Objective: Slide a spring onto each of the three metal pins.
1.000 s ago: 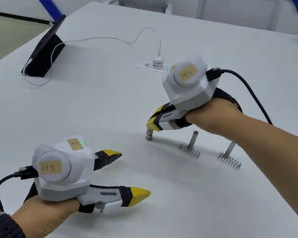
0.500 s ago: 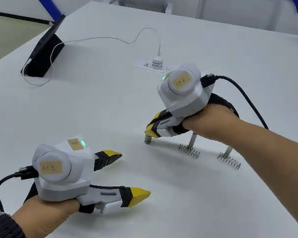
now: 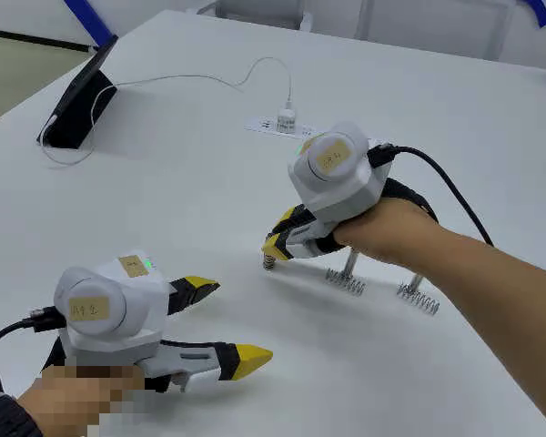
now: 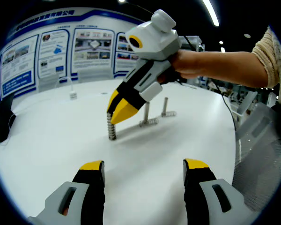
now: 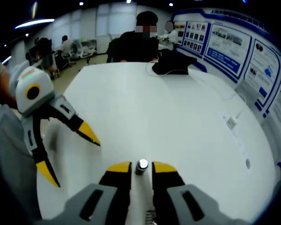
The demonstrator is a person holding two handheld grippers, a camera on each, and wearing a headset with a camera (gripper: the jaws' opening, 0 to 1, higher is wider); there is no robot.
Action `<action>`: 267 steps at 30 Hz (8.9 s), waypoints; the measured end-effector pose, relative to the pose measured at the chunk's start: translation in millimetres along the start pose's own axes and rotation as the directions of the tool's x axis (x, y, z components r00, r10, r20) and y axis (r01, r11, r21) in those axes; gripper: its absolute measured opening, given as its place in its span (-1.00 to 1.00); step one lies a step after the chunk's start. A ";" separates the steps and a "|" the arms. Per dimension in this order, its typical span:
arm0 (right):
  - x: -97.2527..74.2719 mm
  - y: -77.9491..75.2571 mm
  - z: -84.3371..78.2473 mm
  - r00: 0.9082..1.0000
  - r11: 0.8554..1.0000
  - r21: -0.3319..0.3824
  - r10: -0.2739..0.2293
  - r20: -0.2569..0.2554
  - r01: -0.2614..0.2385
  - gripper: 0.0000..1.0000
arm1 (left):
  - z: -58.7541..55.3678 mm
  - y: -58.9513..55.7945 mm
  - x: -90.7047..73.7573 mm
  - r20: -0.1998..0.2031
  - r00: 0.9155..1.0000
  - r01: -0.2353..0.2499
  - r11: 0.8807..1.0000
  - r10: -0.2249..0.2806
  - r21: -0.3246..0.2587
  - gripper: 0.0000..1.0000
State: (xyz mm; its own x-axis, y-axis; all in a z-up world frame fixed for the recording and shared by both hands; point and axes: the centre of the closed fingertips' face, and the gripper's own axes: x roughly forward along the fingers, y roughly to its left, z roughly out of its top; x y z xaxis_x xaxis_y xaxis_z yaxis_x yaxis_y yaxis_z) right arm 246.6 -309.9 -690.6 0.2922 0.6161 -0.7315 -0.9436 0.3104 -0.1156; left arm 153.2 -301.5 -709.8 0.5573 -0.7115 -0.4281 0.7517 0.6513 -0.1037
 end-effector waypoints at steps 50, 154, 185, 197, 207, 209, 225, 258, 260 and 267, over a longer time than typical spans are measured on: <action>-76.8 25.7 -62.3 0.989 0.980 0.170 -0.121 0.090 0.104 -0.59 | 13.0 -4.2 4.6 0.016 1.000 0.007 1.000 -0.008 0.023 0.37; -91.1 83.0 -87.3 0.971 0.978 -0.033 0.201 -0.126 -0.207 -0.76 | 34.4 -80.0 46.3 -0.101 0.952 0.306 0.889 -0.289 0.340 -0.58; -101.0 90.9 -33.5 0.973 0.970 -0.077 0.230 0.009 -0.229 -0.77 | 31.7 -82.0 44.5 -0.114 0.956 0.294 0.890 -0.271 0.349 -0.78; -95.5 90.0 -22.7 0.979 0.975 -0.097 0.202 0.036 -0.198 -0.77 | 34.6 -79.0 45.4 -0.086 0.960 0.281 0.903 -0.268 0.325 -0.77; -98.1 81.0 -23.5 0.985 0.980 -0.097 0.174 0.021 -0.171 -0.77 | 34.9 -71.0 43.9 -0.056 0.964 0.267 0.925 -0.261 0.271 -0.57; -98.5 79.5 -23.5 0.985 0.981 -0.096 0.171 0.019 -0.168 -0.77 | 34.3 -68.7 42.9 -0.049 0.965 0.261 0.930 -0.257 0.258 -0.51; -108.2 56.5 -23.0 0.993 0.991 -0.068 0.114 0.024 -0.112 -0.77 | 31.5 -47.2 29.8 0.011 0.982 0.187 0.972 -0.190 0.144 -0.11; -112.6 -30.6 -24.0 0.991 0.993 0.031 -0.120 0.056 0.118 -0.77 | 18.1 -35.5 16.3 0.032 0.993 0.113 0.992 -0.115 0.056 0.15; -109.7 -31.4 -25.7 0.992 0.993 0.037 -0.117 0.051 0.115 -0.77 | 17.8 -35.8 16.0 0.031 0.993 0.114 0.992 -0.116 0.053 0.15; -101.7 -30.8 -30.4 0.993 0.993 0.049 -0.108 0.040 0.106 -0.77 | 17.1 -35.3 15.5 0.031 0.993 0.112 0.993 -0.114 0.046 0.15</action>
State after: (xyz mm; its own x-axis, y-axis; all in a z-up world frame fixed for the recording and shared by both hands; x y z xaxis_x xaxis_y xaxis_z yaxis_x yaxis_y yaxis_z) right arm 241.3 -404.1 -633.1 0.3983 0.6072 -0.6875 -0.8985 0.4092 -0.1591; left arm 141.4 -340.1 -697.3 0.4788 -0.7886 -0.3857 0.8250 0.5544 -0.1094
